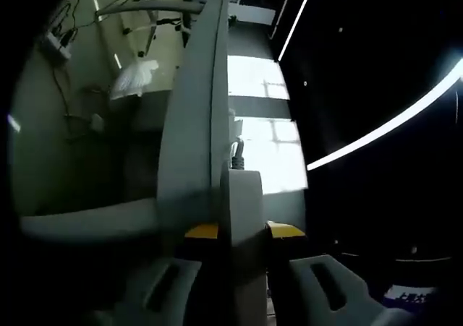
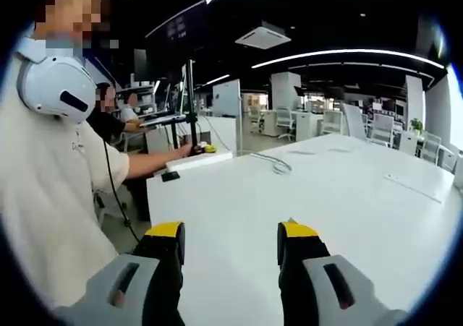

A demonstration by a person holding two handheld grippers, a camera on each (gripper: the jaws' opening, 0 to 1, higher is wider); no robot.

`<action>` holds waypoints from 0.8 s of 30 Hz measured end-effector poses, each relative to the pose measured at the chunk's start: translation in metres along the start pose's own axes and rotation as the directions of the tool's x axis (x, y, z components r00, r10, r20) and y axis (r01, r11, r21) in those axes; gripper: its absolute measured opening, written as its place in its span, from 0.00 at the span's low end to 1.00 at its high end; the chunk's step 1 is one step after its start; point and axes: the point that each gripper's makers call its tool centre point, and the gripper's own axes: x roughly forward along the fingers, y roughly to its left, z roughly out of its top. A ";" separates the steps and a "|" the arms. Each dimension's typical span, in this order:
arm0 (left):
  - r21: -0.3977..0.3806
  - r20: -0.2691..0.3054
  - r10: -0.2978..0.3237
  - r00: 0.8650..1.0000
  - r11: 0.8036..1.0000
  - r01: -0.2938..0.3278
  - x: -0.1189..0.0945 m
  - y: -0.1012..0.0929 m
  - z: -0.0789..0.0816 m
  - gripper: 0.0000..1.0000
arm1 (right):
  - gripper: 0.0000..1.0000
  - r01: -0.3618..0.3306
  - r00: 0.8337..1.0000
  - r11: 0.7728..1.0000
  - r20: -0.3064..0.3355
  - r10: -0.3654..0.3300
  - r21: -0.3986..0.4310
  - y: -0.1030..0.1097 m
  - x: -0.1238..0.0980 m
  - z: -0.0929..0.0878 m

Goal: Pick up the power strip scattered on the table, fix it on the side mounting bracket of the table, and press the switch

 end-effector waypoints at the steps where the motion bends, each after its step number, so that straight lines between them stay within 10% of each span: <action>1: 0.002 0.000 0.000 1.000 1.000 0.000 -0.002 0.000 0.001 0.25 | 0.47 -0.002 1.000 1.000 0.000 0.002 -0.002 0.000 0.000 0.000; 24: 0.002 0.010 0.007 1.000 1.000 -0.007 -0.005 -0.001 -0.023 0.25 | 0.47 -0.036 0.999 0.999 0.009 0.036 -0.023 0.008 0.010 0.005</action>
